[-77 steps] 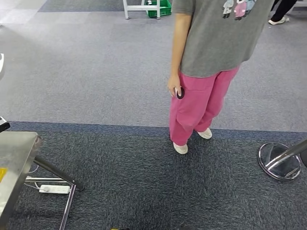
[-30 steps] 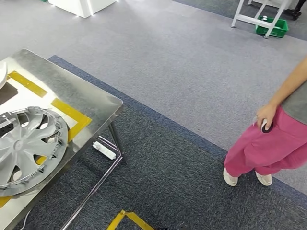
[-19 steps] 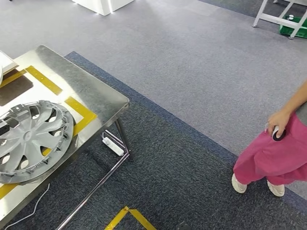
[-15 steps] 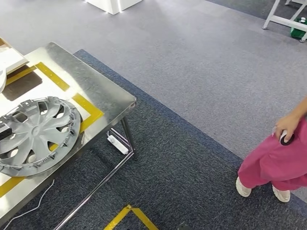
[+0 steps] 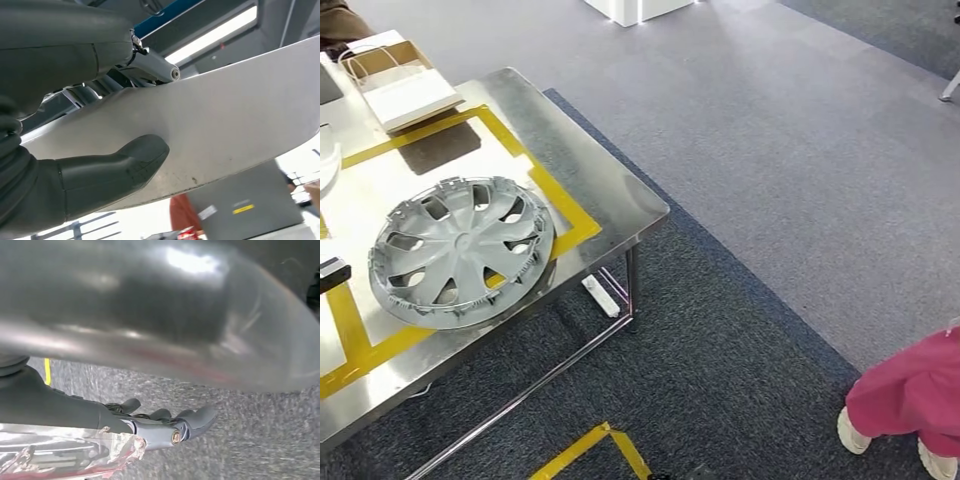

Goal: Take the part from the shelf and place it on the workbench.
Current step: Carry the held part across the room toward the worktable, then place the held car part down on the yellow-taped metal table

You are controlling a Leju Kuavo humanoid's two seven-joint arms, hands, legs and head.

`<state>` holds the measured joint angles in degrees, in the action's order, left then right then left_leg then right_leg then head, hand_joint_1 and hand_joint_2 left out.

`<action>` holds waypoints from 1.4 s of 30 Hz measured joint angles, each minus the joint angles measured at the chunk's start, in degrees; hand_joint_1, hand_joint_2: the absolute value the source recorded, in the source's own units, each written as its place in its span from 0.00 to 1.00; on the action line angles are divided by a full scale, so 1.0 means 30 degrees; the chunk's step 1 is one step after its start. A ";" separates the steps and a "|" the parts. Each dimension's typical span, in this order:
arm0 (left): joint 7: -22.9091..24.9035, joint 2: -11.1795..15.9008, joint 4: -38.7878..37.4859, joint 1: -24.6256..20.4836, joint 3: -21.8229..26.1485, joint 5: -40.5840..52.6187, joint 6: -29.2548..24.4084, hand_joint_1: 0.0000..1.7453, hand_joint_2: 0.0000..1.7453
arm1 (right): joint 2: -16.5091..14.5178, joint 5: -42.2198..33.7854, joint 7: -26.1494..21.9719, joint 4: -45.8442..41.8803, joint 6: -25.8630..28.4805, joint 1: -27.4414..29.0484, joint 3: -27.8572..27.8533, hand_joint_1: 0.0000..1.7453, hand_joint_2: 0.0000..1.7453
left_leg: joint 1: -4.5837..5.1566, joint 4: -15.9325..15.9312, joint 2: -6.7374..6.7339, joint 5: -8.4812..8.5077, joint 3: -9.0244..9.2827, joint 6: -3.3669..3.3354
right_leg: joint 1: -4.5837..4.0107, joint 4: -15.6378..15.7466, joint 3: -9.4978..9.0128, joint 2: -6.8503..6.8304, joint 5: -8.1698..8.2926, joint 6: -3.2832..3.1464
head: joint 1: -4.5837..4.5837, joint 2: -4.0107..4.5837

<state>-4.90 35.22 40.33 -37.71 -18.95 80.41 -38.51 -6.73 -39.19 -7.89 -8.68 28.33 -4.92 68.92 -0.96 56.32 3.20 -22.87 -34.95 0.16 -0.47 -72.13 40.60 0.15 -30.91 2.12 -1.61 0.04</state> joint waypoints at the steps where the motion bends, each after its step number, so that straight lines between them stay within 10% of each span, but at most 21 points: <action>1: 0.0000 -0.0009 -0.0016 -0.0015 0.0000 0.0000 -0.0005 1.00 1.00 | 0.0000 0.0000 -0.0002 0.0000 0.0002 -0.0007 0.0000 0.00 0.00 | -0.0015 0.0004 0.0190 0.0006 0.0003 0.0025 | 0.0025 0.1379 -0.0644 0.0171 0.0738 -0.0046 | 0.0000 0.0000; 4: 0.0000 -0.0020 -0.0038 -0.0059 0.0002 -0.0002 -0.0029 1.00 1.00 | 0.0000 -0.0005 -0.0020 0.0000 0.0005 -0.0057 0.0000 0.00 0.00 | -0.0009 0.0044 0.0634 0.0062 -0.0092 0.0237 | 0.0088 0.4385 -0.2117 0.0720 0.1710 -0.0218 | 0.0000 -0.0002; 8: 0.0000 0.0130 -0.0106 0.0027 0.0007 -0.0002 -0.0065 1.00 1.00 | -0.0013 -0.0013 -0.0053 0.0000 0.0036 -0.0084 -0.0002 0.00 0.00 | -0.0083 0.0138 0.0580 -0.0004 -0.0278 0.0655 | 0.0069 0.4706 -0.2270 0.0522 0.1899 -0.0683 | 0.0046 -0.0002; 12: 0.0000 0.0137 -0.0124 0.0028 -0.0002 -0.0007 -0.0139 1.00 1.00 | -0.0022 -0.0009 -0.0087 0.0000 0.0089 -0.0004 -0.0002 0.00 0.00 | -0.0027 0.4274 -0.0717 -0.2145 -0.2166 0.0886 | 0.0115 0.4865 -0.2263 0.0267 0.2017 -0.0902 | 0.0153 0.0000; 14: 0.0000 0.0093 -0.0131 0.0144 -0.0011 -0.0007 -0.0135 1.00 1.00 | -0.0022 -0.0013 -0.0087 0.0000 0.0118 0.0022 -0.0002 0.00 0.00 | -0.0052 0.5339 -0.0820 -0.2270 -0.2614 0.0945 | 0.0115 0.4849 -0.2256 0.0124 0.2007 -0.0903 | 0.0157 0.0000; 19: 0.0000 0.0104 -0.0133 0.0102 0.0009 -0.0013 -0.0137 1.00 1.00 | -0.0011 -0.0011 -0.0077 0.0000 0.0138 -0.0004 -0.0002 0.00 0.00 | -0.0044 0.0353 -0.1137 -0.0245 0.0119 0.0905 | -0.0029 0.4598 -0.2177 -0.0099 0.1824 -0.0709 | 0.0138 0.0000; 23: 0.0000 0.0097 -0.0133 0.0240 0.0005 -0.0016 -0.0133 1.00 1.00 | -0.0007 -0.0022 -0.0022 0.0002 0.0131 0.0021 0.0000 0.00 0.00 | 0.0043 0.0046 -0.1035 -0.0277 0.0211 0.0618 | -0.0122 0.4709 -0.2114 -0.0182 0.1803 -0.1156 | 0.0078 0.0000; 27: 0.0000 0.0149 -0.0133 0.0225 0.0013 -0.0031 -0.0133 1.00 1.00 | -0.0007 -0.0024 -0.0007 0.0000 0.0120 -0.0010 0.0003 0.00 0.00 | 0.0047 -0.0030 -0.0949 -0.0180 0.0199 0.0089 | 0.0019 0.4601 -0.2116 -0.0213 0.1740 -0.0163 | 0.0071 0.0000; 31: 0.0000 0.0157 -0.0133 0.0260 0.0009 -0.0036 -0.0102 1.00 1.00 | -0.0007 -0.0022 0.0002 0.0000 0.0117 0.0008 -0.0002 0.00 0.00 | -0.0045 -0.0086 -0.0789 -0.0150 0.0219 -0.0095 | 0.0089 -0.0030 0.0076 -0.0122 -0.0499 -0.0007 | -0.0007 0.0000; 33: 0.0000 0.0144 -0.0133 0.0326 0.0002 -0.0036 -0.0084 1.00 1.00 | -0.0007 -0.0022 0.0015 0.0000 0.0115 0.0031 0.0000 0.00 0.00 | -0.0068 -0.0074 -0.0588 -0.0150 0.0220 -0.0073 | 0.0132 -0.0902 0.0527 -0.0114 -0.0531 0.0001 | -0.0009 -0.0002; 37: 0.0004 0.0146 -0.0133 0.0342 0.0011 -0.0036 -0.0086 1.00 1.00 | -0.0018 -0.0022 0.0024 0.0000 0.0117 0.0001 0.0004 0.00 0.00 | -0.0204 0.0069 -0.0002 -0.0181 0.0155 0.0328 | 0.0370 0.3766 -0.1871 0.0653 0.1546 0.0072 | -0.0014 0.0000; 42: 0.0013 0.0231 -0.0133 0.0395 0.0016 -0.0036 -0.0096 1.00 1.00 | -0.0040 -0.0022 0.0047 0.0000 0.0117 0.0001 0.0000 0.00 0.00 | -0.0302 0.0149 0.0152 -0.0139 -0.0120 0.0916 | 0.0320 0.4428 -0.2208 0.0424 0.1709 -0.0445 | 0.0033 0.0000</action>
<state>-4.86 35.91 39.93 -36.53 -18.90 80.30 -38.80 -6.85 -39.26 -7.75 -8.68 28.68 -4.92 68.92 -1.87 56.77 3.66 -23.29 -35.31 2.91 0.49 -58.84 33.97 1.42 -25.78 0.79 -1.51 0.04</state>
